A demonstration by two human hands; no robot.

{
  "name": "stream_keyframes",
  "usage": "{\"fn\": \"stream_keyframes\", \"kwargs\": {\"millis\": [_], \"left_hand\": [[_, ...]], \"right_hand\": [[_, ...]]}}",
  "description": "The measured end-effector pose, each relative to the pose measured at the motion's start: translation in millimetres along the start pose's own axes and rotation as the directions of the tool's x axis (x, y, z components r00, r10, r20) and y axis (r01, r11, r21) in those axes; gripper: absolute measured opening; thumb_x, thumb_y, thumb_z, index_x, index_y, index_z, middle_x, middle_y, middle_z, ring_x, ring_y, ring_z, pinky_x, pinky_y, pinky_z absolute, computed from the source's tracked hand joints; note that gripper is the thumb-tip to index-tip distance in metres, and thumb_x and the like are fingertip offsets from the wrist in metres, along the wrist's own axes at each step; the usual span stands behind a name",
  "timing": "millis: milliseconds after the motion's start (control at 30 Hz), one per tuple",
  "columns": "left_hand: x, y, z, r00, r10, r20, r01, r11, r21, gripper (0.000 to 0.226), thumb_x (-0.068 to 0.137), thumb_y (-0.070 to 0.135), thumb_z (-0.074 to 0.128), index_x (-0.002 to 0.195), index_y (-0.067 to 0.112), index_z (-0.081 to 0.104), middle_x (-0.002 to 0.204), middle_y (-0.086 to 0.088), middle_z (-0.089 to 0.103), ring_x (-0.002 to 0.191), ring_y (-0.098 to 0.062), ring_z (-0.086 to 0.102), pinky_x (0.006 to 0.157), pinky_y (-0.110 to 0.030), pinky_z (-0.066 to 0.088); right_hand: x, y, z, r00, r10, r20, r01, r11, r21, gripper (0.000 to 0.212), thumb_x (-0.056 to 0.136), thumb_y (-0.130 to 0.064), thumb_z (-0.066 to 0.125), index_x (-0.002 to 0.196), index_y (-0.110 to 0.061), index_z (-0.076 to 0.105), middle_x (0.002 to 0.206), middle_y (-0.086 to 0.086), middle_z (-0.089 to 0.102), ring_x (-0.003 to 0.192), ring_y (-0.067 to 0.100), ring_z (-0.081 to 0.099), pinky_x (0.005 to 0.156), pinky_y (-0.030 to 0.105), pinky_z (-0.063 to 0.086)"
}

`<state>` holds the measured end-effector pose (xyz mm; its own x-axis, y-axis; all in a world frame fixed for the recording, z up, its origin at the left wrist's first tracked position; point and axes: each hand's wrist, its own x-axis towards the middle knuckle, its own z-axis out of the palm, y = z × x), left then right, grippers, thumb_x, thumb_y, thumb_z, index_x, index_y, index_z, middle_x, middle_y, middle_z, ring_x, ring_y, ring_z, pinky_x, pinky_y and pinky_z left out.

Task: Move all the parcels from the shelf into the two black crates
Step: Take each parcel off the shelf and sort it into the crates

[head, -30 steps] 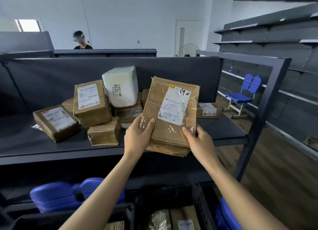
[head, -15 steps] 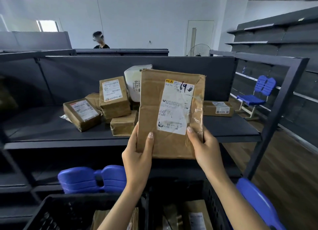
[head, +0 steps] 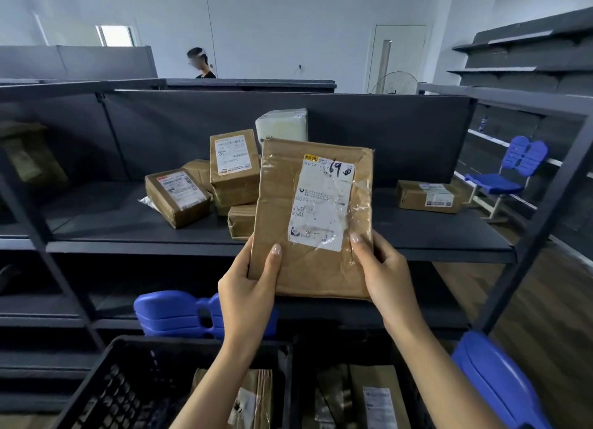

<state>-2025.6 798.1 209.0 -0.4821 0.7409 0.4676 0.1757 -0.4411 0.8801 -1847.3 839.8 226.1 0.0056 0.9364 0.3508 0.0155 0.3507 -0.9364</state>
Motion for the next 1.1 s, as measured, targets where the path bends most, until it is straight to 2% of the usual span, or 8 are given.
{"fn": "stream_keyframes", "kwargs": {"millis": [233,333,467,633,733,800,967,1100], "left_hand": [[-7.3,-7.9,-22.7,0.995,-0.078,-0.057,0.080,0.997,0.023,0.023,0.089,0.027,0.064,0.108,0.016,0.072,0.087,0.012,0.075,0.081,0.002,0.069,0.065,-0.009,0.051],[-8.9,-9.4,-42.2,0.988,-0.132,-0.077,0.136,0.989,0.053,0.011,0.089,0.030,0.066,0.096,0.029,0.074,0.084,0.011,0.076,0.080,-0.001,0.070,0.066,-0.014,0.053],[-11.1,-10.6,-73.8,0.977,-0.177,-0.121,0.196,0.966,0.170,0.010,0.087,0.037,0.065,0.082,0.040,0.073,0.075,0.013,0.074,0.071,0.001,0.068,0.063,-0.018,0.053],[-19.4,-16.2,-121.9,0.946,-0.237,-0.223,0.293,0.919,0.263,0.015,0.087,0.040,0.064,0.081,0.030,0.073,0.073,0.011,0.073,0.067,-0.002,0.067,0.065,-0.028,0.053],[-21.1,-21.4,-154.5,0.932,-0.254,-0.260,0.325,0.902,0.285,0.015,0.086,0.039,0.066,0.084,0.026,0.074,0.075,0.009,0.074,0.071,-0.005,0.068,0.070,-0.035,0.054],[-20.1,-27.6,-177.5,0.928,-0.253,-0.275,0.335,0.889,0.313,0.016,0.086,0.040,0.066,0.086,0.026,0.073,0.072,0.015,0.073,0.067,0.004,0.065,0.067,-0.029,0.052],[-10.4,-49.6,-240.7,0.932,-0.297,-0.208,0.354,0.867,0.350,0.016,0.085,0.041,0.066,0.092,0.028,0.073,0.079,0.018,0.074,0.075,0.003,0.067,0.072,-0.027,0.053],[6.0,-73.1,-290.7,0.926,-0.358,-0.116,0.373,0.837,0.401,0.018,0.085,0.040,0.067,0.098,0.028,0.071,0.081,0.017,0.074,0.078,0.001,0.068,0.073,-0.028,0.053]], "right_hand": [[-1.1,7.9,15.1,0.992,0.084,0.093,-0.079,0.995,-0.056,0.017,0.088,-0.048,0.059,0.101,-0.040,0.067,0.089,-0.023,0.072,0.086,-0.004,0.068,0.077,0.021,0.049],[-3.9,11.6,29.0,0.982,0.117,0.145,-0.110,0.992,-0.053,0.024,0.088,-0.045,0.062,0.106,-0.033,0.070,0.091,-0.020,0.073,0.088,0.000,0.069,0.085,0.028,0.052],[-11.8,16.7,56.0,0.968,0.159,0.195,-0.151,0.987,-0.055,0.011,0.087,-0.042,0.064,0.088,-0.034,0.072,0.087,-0.003,0.075,0.083,0.018,0.071,0.081,0.042,0.054],[-26.7,26.1,99.0,0.928,0.221,0.299,-0.217,0.975,-0.050,0.017,0.087,-0.039,0.065,0.092,-0.025,0.073,0.078,-0.016,0.074,0.074,-0.001,0.069,0.061,0.014,0.047],[-39.6,33.6,129.6,0.901,0.260,0.346,-0.265,0.964,-0.034,0.018,0.088,-0.035,0.065,0.099,-0.023,0.073,0.080,-0.014,0.075,0.076,0.002,0.070,0.061,0.014,0.048],[-48.5,39.7,151.2,0.891,0.272,0.364,-0.280,0.960,-0.034,0.015,0.089,-0.034,0.064,0.098,-0.024,0.072,0.078,-0.017,0.074,0.074,-0.001,0.069,0.059,0.010,0.047],[-71.1,56.6,207.5,0.874,0.340,0.348,-0.335,0.939,-0.076,0.008,0.089,-0.034,0.065,0.086,-0.031,0.071,0.083,-0.011,0.075,0.085,0.010,0.071,0.084,0.034,0.054],[-90.2,69.0,252.8,0.895,0.357,0.267,-0.335,0.934,-0.125,0.015,0.089,-0.031,0.065,0.075,-0.027,0.070,0.077,-0.008,0.074,0.084,0.017,0.070,0.085,0.040,0.052]]}}
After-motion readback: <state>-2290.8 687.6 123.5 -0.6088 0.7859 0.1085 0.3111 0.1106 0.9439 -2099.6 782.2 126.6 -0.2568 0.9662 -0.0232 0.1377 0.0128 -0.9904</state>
